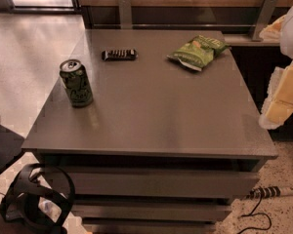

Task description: Pick green jalapeno chip bag

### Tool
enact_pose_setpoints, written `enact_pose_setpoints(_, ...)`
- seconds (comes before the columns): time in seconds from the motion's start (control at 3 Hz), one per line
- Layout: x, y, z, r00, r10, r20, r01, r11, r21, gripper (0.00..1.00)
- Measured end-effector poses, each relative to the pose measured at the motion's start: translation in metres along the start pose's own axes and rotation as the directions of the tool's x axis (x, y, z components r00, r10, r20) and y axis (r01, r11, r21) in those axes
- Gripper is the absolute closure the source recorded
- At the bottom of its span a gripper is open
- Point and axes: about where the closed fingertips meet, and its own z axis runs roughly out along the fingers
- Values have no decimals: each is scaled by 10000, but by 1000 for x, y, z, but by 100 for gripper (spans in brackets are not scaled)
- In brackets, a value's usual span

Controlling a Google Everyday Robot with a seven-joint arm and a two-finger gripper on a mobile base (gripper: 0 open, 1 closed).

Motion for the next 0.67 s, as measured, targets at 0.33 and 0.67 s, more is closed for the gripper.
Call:
enact_pose_setpoints(0.33, 0, -1, 0, 10000, -2, 5, 2, 10000, 27, 0)
enact_pose_setpoints(0.67, -9, -38, 7, 9988, 274, 393, -296, 9980, 559, 0)
